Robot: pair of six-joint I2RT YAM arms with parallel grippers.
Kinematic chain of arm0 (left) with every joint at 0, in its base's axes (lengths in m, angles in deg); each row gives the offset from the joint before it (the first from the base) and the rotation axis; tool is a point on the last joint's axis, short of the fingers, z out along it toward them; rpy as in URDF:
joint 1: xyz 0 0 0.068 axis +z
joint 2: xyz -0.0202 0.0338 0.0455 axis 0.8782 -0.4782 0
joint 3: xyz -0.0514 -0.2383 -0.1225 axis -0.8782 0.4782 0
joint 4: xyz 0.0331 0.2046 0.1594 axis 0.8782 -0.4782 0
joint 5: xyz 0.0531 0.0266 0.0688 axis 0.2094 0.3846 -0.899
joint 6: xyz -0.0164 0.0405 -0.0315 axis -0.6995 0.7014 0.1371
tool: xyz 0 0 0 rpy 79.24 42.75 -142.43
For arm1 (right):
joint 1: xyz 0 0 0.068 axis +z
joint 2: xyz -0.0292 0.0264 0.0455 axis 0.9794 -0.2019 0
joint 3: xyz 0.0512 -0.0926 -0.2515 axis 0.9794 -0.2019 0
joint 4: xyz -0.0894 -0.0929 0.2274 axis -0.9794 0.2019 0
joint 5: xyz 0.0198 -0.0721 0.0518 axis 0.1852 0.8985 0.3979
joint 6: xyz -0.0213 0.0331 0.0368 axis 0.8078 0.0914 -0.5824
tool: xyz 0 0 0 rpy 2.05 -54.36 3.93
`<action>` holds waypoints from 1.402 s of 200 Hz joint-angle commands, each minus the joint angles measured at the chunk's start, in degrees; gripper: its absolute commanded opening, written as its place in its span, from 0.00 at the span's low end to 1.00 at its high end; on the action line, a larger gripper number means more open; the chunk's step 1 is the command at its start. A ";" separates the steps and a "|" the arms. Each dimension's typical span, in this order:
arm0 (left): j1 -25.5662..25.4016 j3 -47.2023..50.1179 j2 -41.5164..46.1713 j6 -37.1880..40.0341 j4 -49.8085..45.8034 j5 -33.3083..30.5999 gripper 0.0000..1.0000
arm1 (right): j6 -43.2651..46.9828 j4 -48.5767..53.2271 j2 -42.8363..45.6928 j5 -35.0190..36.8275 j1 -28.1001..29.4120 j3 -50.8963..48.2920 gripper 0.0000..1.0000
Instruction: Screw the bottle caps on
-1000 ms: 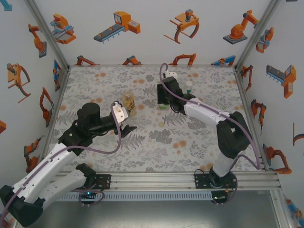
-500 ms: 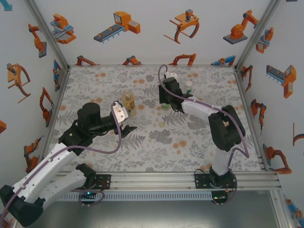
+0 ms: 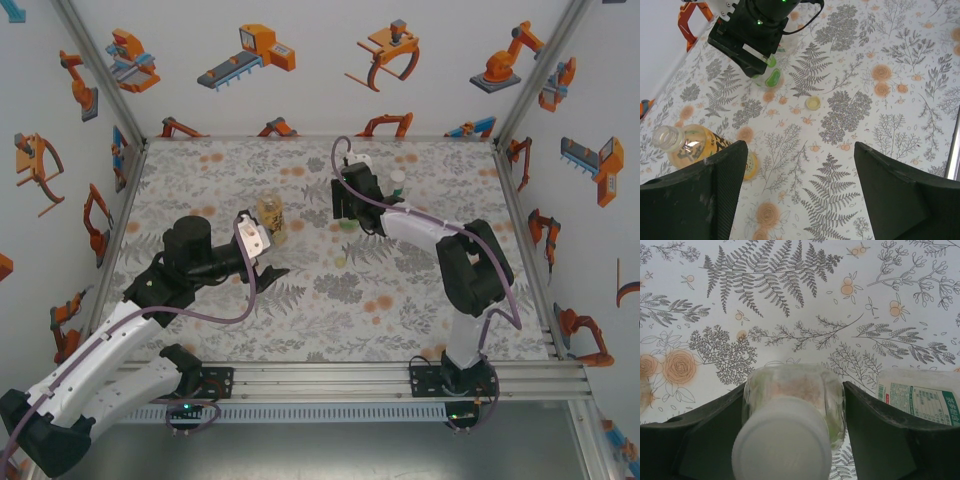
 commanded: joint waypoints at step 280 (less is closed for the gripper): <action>20.61 1.84 4.51 -19.43 9.30 -8.17 0.84 | 8.39 -19.46 15.16 -22.40 8.52 -9.56 0.64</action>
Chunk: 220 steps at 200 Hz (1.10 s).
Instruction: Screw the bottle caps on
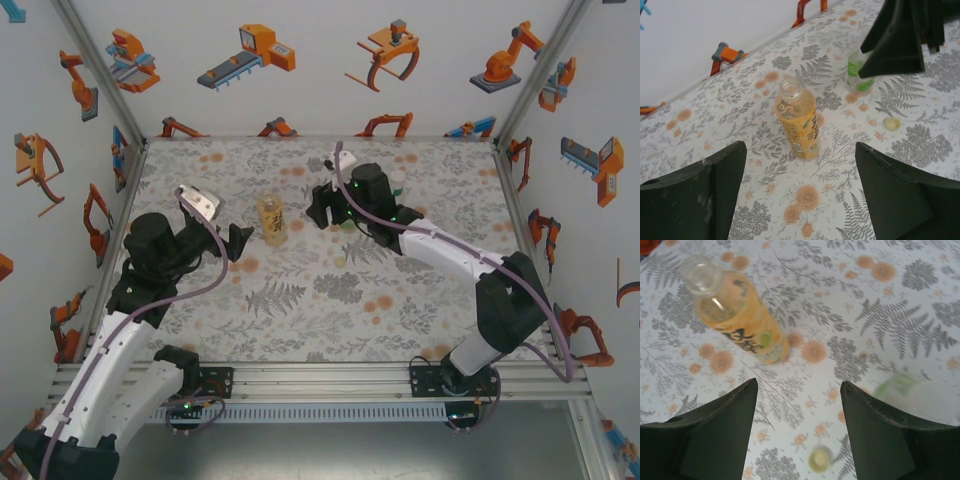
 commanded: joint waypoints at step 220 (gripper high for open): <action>3.31 -2.65 -5.04 -12.21 2.06 7.07 0.85 | -3.88 -28.24 -25.80 10.26 10.04 12.57 0.74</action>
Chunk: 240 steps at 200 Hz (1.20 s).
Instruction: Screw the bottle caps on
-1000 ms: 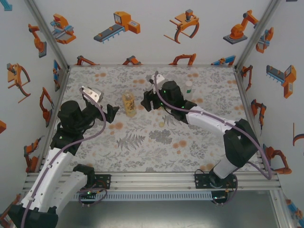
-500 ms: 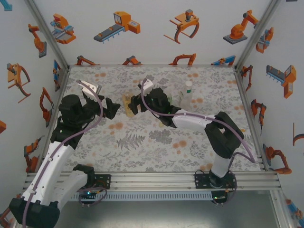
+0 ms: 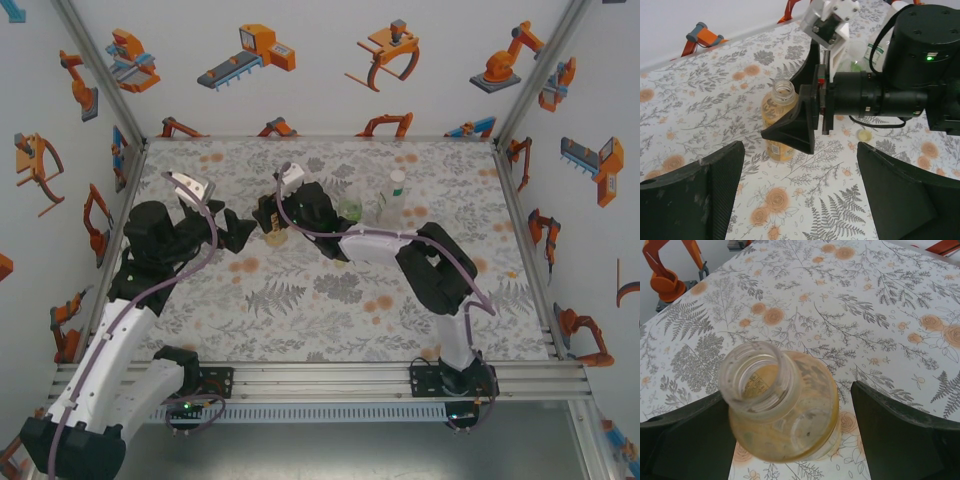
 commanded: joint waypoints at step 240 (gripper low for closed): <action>-3.44 1.31 -0.30 0.07 9.24 18.99 0.81 | 0.71 20.18 33.73 3.02 0.24 -14.16 0.44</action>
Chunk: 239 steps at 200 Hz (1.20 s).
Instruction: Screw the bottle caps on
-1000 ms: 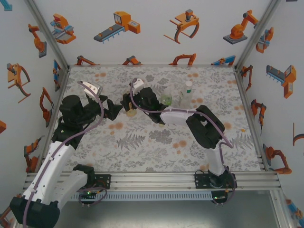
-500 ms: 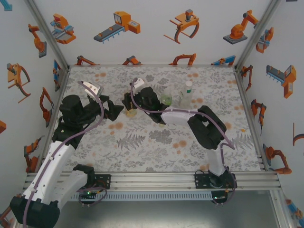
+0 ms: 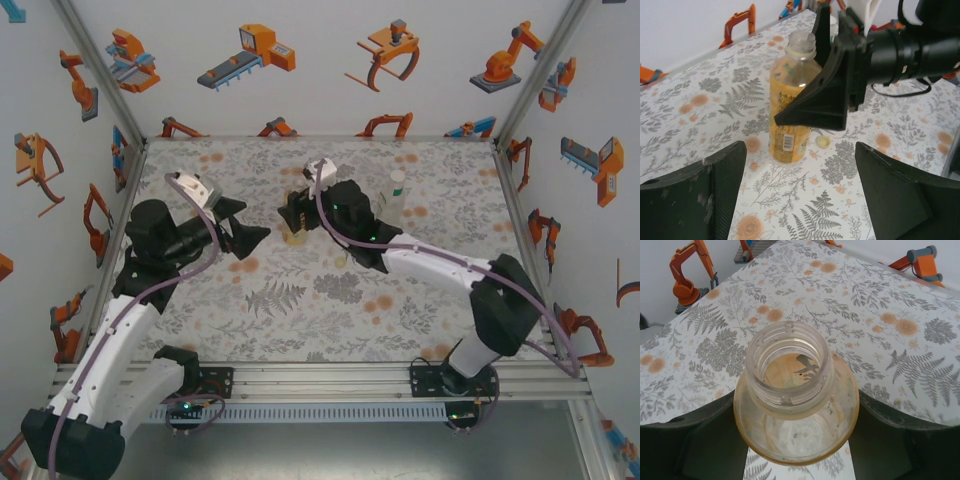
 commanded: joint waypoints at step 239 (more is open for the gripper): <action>-31.84 -8.48 -13.21 -7.02 18.61 6.96 0.89 | -5.17 20.15 38.32 -26.28 0.23 -1.97 0.35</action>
